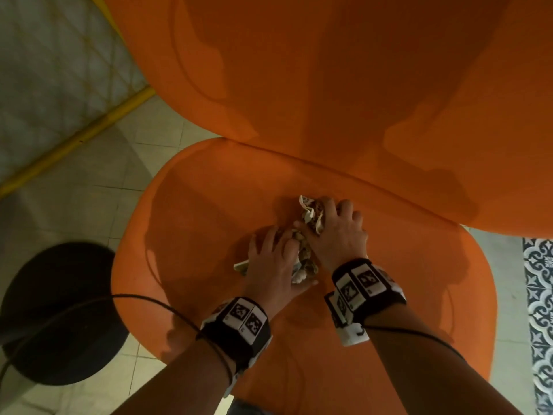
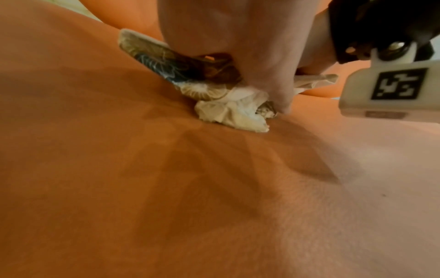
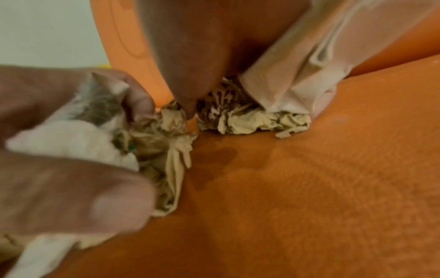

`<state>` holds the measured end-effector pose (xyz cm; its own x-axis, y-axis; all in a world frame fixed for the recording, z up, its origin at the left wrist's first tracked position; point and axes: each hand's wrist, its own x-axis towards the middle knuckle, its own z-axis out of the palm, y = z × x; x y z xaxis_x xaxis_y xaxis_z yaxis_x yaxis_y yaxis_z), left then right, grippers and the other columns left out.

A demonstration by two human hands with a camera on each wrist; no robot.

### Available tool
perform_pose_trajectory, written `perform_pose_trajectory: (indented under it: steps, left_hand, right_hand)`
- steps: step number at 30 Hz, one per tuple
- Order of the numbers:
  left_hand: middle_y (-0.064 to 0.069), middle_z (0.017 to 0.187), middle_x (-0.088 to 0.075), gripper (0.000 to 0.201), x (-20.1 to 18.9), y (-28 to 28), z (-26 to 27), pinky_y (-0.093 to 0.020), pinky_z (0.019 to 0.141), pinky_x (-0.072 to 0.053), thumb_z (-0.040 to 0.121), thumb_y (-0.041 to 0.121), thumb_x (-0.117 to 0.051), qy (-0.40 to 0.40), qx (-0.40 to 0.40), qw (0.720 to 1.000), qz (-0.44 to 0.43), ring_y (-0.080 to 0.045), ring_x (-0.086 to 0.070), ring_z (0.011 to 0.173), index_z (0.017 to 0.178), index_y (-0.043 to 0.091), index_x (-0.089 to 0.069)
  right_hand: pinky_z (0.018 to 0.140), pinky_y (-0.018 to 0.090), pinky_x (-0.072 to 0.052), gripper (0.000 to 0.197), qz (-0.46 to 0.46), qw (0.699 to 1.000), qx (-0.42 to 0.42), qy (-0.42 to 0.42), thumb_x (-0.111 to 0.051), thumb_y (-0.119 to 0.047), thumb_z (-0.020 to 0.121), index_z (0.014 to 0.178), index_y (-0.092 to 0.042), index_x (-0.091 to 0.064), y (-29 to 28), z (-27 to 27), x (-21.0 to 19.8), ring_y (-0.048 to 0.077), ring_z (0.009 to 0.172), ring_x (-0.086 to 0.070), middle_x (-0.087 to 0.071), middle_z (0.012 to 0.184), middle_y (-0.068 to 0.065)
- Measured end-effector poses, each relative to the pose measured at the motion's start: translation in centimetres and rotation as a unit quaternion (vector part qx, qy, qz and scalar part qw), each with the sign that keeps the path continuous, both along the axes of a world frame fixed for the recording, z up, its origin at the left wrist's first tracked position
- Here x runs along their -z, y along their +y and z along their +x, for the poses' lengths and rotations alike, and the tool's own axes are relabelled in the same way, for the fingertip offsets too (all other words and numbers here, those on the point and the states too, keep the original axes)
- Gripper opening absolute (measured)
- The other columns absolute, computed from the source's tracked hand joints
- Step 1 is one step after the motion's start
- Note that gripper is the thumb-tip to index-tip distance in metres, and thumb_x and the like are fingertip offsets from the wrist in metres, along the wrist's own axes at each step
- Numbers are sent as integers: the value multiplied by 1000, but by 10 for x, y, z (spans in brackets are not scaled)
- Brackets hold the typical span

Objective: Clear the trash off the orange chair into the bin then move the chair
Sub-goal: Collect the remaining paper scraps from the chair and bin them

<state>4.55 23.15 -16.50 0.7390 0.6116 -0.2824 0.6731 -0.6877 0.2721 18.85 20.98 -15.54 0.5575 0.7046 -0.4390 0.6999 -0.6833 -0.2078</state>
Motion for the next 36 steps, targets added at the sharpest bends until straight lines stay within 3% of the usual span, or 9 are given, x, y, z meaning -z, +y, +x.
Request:
perform_pose_trajectory:
  steps: [4,8,12,20,24,27,31,33,36]
  left_hand:
    - [-2,123,-61,94,4,-6,5,-55,83,-50,56,79,-60,-26,-33,999,32,-29,-56,113,126,20,-43]
    - [0,116,-61,73,5,-12,17,-49,71,-48,64,64,-67,-17,-59,996,57,-30,-52,103,121,26,-44]
    - [-2,113,-59,65,0,-11,23,-43,63,-46,59,53,-75,11,-55,997,44,-34,-56,92,111,28,-47]
    - [0,129,-44,58,-7,1,27,-47,83,-40,80,39,-63,38,-38,999,-11,-35,-43,114,129,29,-35]
    - [3,123,-52,54,-12,4,21,-45,85,-44,75,34,-70,-17,-133,988,-74,-29,-49,112,121,34,-41]
    - [6,99,-62,40,-26,2,11,-41,74,-54,74,27,-71,-132,-302,923,-196,-23,-61,88,104,39,-47]
    - [0,84,-58,32,-52,-14,2,-25,41,-49,83,12,-66,-271,-488,743,-370,-15,-56,61,107,29,-53]
    - [-2,80,-55,22,-66,-30,-8,-21,45,-55,86,7,-63,-337,-519,681,-391,-11,-58,61,102,18,-54]
    - [-3,73,-45,11,-84,-66,-27,-8,41,-44,90,6,-59,-370,-514,665,-396,-2,-50,49,93,0,-50]
  right_hand:
    - [81,50,-52,68,-9,1000,-14,16,-50,-56,87,140,-23,-24,3,5,2,34,114,-42,-36,129,11]
    - [80,44,-50,53,5,999,-5,45,-54,-31,89,137,-30,-30,5,12,3,37,111,-45,-38,125,11]
    - [81,42,-49,52,12,998,-9,54,-57,-31,88,136,-31,-35,5,18,3,38,110,-47,-42,123,11]
    - [79,41,-51,44,18,998,-11,55,-56,-28,90,131,-31,-42,-13,24,-2,37,102,-55,-46,117,11]
    - [69,35,-47,41,75,990,67,103,-60,-35,88,127,-26,-47,-34,25,-5,37,92,-58,-48,115,12]
    - [68,30,-40,45,113,979,111,127,-61,-33,87,129,-23,-47,-49,19,-8,34,94,-58,-49,115,12]
    - [63,31,-44,40,205,948,147,193,-63,-28,83,122,-25,-53,-70,3,-13,31,88,-60,-58,108,11]
    - [60,32,-49,38,226,933,155,232,-62,-33,82,119,-28,-53,-84,-6,-20,32,84,-63,-62,105,12]
    - [58,31,-47,29,261,903,168,298,-63,-26,84,112,-29,-57,-108,-25,-40,24,76,-62,-65,96,6]
